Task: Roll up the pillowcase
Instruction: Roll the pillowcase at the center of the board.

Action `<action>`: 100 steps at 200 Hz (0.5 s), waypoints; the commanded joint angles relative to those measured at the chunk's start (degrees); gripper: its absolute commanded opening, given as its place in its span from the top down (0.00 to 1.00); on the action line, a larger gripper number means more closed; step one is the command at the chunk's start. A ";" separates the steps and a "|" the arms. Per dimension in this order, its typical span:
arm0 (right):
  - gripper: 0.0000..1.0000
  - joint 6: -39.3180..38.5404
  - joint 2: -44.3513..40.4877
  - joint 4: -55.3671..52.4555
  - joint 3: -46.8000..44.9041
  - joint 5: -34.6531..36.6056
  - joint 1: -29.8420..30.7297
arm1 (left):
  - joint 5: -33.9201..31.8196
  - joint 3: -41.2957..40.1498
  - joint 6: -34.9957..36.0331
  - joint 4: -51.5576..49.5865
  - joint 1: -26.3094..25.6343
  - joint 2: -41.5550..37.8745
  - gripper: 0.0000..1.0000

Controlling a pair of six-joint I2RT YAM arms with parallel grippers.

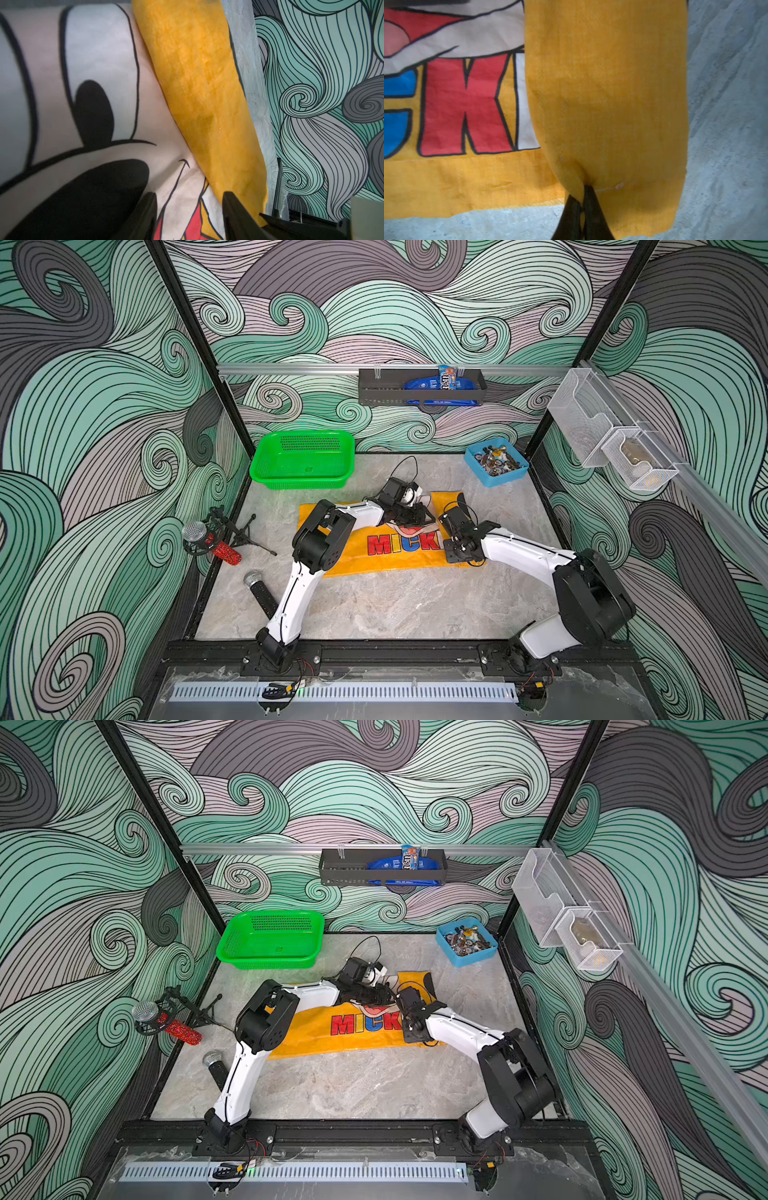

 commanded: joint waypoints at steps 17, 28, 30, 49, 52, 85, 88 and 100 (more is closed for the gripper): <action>0.72 -1.62 1.48 3.60 0.33 -8.06 0.18 | 0.27 -0.06 1.78 -0.32 0.50 -2.85 0.46; 0.66 -2.31 0.65 3.48 0.80 -9.40 -0.72 | 0.27 -0.06 1.87 -0.49 0.67 -3.10 0.46; 0.65 -2.34 0.41 3.52 0.90 -9.58 -0.95 | 0.34 -0.06 1.87 -0.47 0.68 -3.13 0.46; 0.51 -4.22 -1.96 3.44 3.31 -15.05 -4.69 | 0.18 -0.15 1.98 -0.59 0.75 -3.67 0.46; 0.49 -4.59 -2.29 3.39 4.10 -16.10 -5.39 | 0.21 -0.15 1.98 -0.59 0.83 -3.72 0.46; 0.28 -8.15 -4.14 3.33 10.45 -24.79 -13.36 | 0.27 -0.27 1.99 -0.45 0.85 -4.32 0.45; 0.28 -8.41 -4.12 3.34 10.77 -25.20 -14.12 | 0.23 -0.36 1.99 -0.49 0.86 -4.38 0.45; 0.26 -9.42 -3.80 3.44 11.47 -25.82 -17.81 | 0.11 -0.63 1.99 -0.41 0.85 -4.87 0.45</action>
